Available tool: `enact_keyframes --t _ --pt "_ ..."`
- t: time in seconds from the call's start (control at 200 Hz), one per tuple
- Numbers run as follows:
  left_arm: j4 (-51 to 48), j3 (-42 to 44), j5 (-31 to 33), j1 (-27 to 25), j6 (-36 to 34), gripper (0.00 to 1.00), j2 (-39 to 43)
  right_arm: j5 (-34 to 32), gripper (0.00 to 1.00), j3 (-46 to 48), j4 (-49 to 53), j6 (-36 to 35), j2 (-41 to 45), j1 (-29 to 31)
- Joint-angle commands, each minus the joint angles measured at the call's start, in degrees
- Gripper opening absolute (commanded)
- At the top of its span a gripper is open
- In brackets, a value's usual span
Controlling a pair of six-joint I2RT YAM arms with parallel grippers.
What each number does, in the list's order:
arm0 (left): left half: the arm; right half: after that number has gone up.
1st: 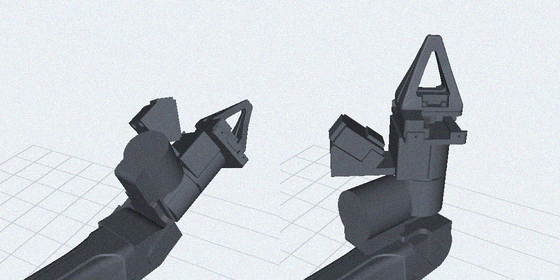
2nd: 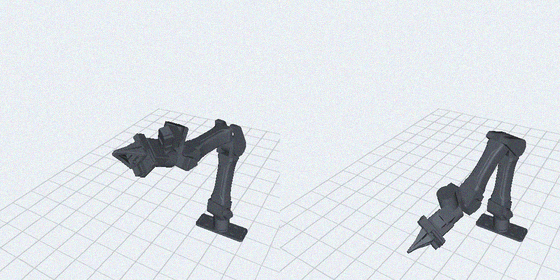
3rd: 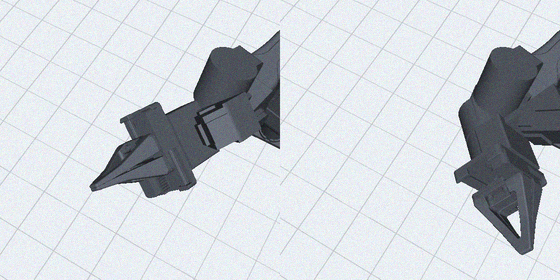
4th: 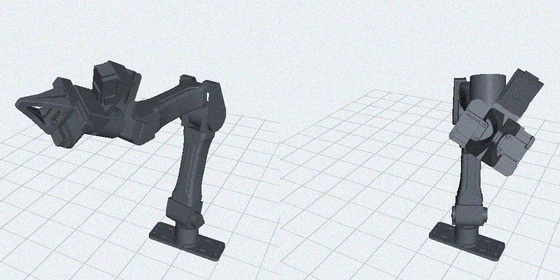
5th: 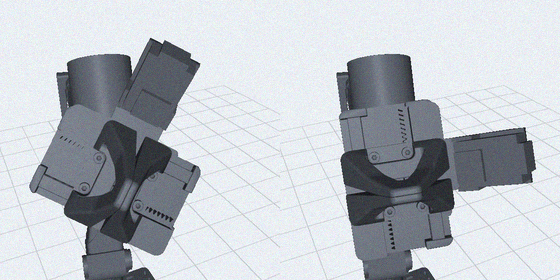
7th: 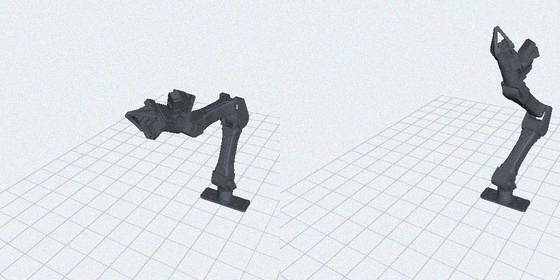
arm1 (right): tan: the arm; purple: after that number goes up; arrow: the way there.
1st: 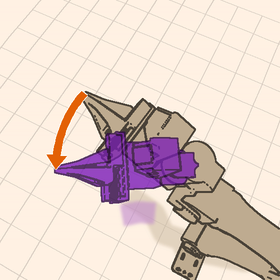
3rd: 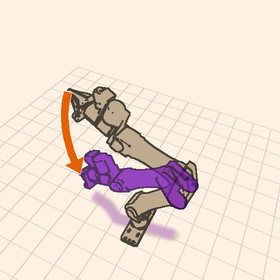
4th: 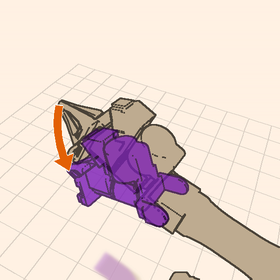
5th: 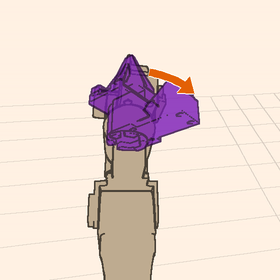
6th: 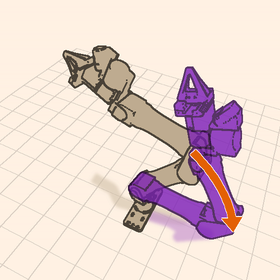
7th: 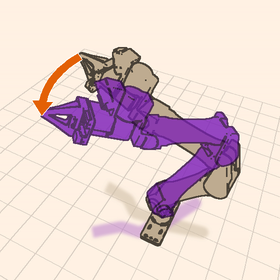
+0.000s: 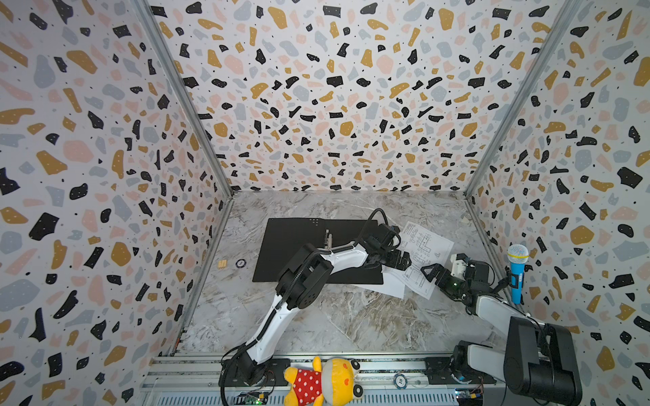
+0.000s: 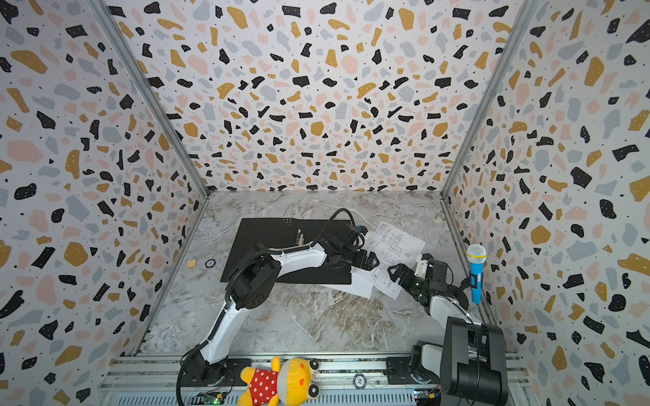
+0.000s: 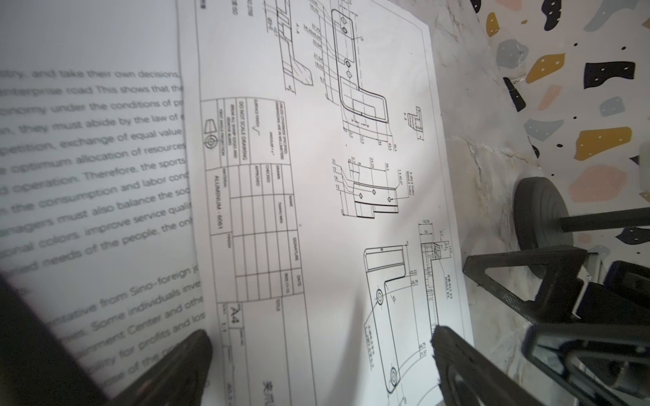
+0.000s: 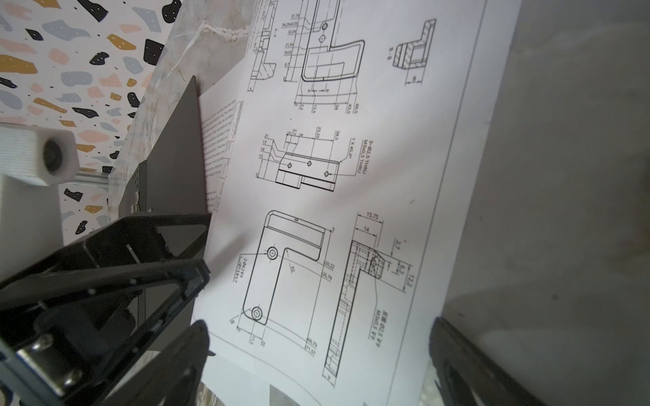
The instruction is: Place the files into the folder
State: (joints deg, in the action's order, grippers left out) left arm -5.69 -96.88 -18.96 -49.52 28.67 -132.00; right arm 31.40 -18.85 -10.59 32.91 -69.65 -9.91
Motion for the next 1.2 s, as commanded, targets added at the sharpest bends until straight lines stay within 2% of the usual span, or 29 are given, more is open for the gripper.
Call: enact_keyframes --t 0.0,0.596,1.197 --pt "-0.53 2.55 -3.71 -0.74 3.0 1.0 1.26 1.59 0.98 2.14 5.01 1.79 -1.19 -0.07" --pt "12.99 8.89 -9.43 -0.62 13.07 1.0 3.77 6.24 0.99 4.33 -0.24 5.03 -2.94 -1.16" --pt "14.33 9.75 -9.58 0.3 14.78 1.0 4.39 10.19 0.99 7.9 -5.21 9.77 -3.3 -1.68"
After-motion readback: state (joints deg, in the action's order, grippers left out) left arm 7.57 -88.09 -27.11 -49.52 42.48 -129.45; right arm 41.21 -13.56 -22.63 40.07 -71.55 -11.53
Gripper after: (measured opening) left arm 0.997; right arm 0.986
